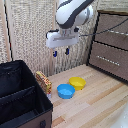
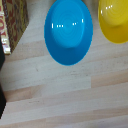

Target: Kindly direct your grabber toward the cereal bar. Delicately grip the cereal bar using your grabber. Transport the clutched cereal bar to the rear part of the organizer. Set the cereal bar down and place it in the rear section of the organizer.

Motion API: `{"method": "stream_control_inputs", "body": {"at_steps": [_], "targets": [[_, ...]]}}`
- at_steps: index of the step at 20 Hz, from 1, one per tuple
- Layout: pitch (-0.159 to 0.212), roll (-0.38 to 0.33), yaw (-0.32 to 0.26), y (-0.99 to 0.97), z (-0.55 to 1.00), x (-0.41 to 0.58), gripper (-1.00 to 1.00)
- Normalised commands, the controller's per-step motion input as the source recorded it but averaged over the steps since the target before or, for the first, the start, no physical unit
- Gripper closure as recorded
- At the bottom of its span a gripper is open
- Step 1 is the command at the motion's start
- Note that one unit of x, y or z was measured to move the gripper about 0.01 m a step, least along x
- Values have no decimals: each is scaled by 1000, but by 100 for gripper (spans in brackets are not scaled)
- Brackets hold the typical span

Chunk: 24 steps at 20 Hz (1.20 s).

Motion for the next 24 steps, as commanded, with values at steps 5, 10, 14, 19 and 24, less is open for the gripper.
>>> {"method": "stream_control_inputs", "body": {"at_steps": [5, 10, 14, 19, 24], "targets": [[0, -31, -83, 483, -83, 332, -100], [0, -59, -95, 657, -166, 341, -100], [25, -74, -65, 611, -212, 341, -100], [79, -63, -44, 466, -427, 450, -100], [124, -60, 13, 317, -461, 453, -100]]}}
